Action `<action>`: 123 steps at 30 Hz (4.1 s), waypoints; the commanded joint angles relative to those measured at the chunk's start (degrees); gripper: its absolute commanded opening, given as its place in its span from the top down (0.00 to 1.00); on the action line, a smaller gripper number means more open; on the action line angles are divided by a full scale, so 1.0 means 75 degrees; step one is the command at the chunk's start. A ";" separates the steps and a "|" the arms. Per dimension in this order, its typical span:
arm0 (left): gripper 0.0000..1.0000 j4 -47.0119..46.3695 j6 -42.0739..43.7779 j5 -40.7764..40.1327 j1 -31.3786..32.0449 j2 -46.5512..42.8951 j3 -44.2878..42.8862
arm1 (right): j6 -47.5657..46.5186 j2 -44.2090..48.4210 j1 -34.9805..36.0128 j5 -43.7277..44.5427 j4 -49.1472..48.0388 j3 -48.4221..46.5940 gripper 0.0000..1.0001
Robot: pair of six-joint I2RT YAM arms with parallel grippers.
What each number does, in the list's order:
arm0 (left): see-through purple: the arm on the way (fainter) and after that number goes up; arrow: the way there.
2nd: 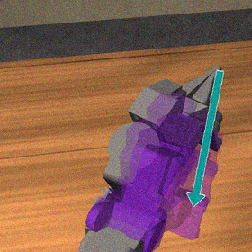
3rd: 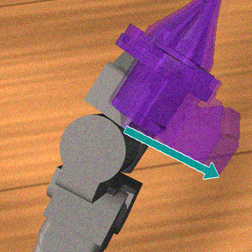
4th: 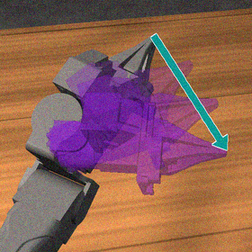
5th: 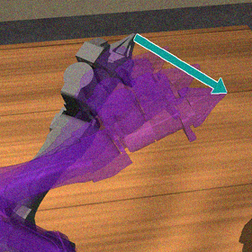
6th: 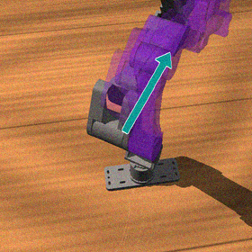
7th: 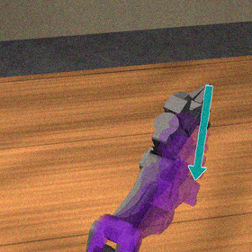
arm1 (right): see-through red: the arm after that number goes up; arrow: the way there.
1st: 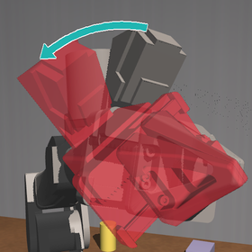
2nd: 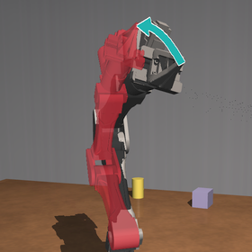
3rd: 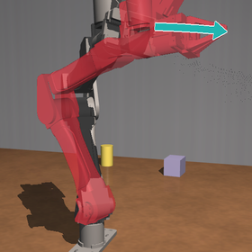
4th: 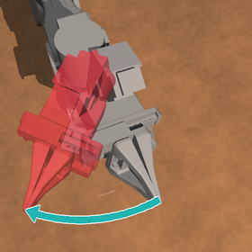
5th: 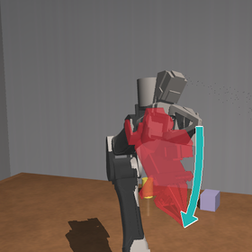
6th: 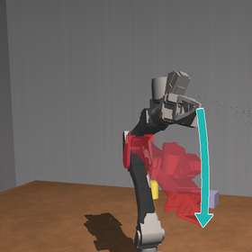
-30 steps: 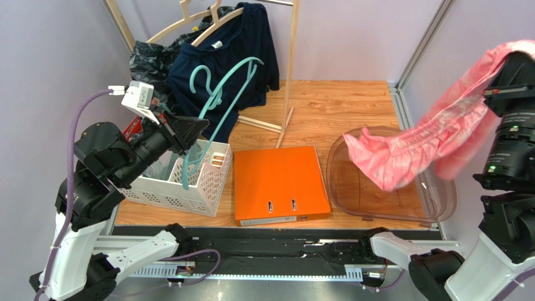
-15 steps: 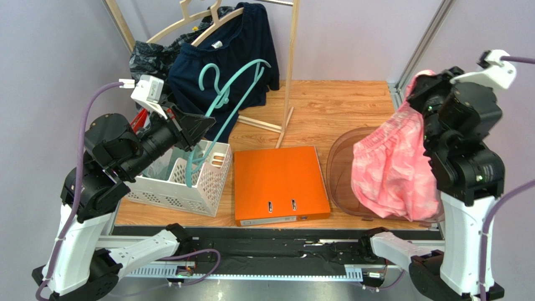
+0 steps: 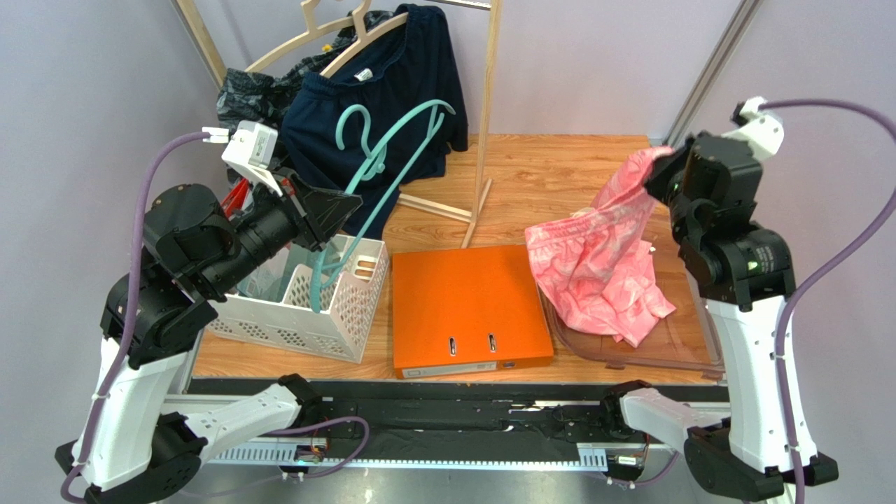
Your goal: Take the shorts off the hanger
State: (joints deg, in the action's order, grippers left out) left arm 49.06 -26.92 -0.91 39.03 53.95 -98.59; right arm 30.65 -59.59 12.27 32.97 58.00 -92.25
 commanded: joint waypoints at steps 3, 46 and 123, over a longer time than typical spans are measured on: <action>1.00 -0.0049 0.0213 -0.0054 0.0000 -0.0292 -0.0121 | 0.0307 0.0667 -0.0523 0.2422 0.1874 0.0240 1.00; 1.00 0.0361 -0.0967 -0.0463 0.0000 0.0775 -0.0590 | 0.0025 -0.0610 0.0433 -0.7233 -0.0577 0.0956 0.04; 1.00 -0.0916 -0.4333 -0.2035 0.0000 0.0260 0.1332 | -0.0337 -0.3949 0.7657 -0.5193 -0.2307 -0.2794 1.00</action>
State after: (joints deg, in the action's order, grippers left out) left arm 45.04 -59.51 -15.99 39.03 56.86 -89.82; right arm 28.62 -91.55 69.63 -7.75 43.86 -112.53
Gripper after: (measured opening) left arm 0.121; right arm 0.011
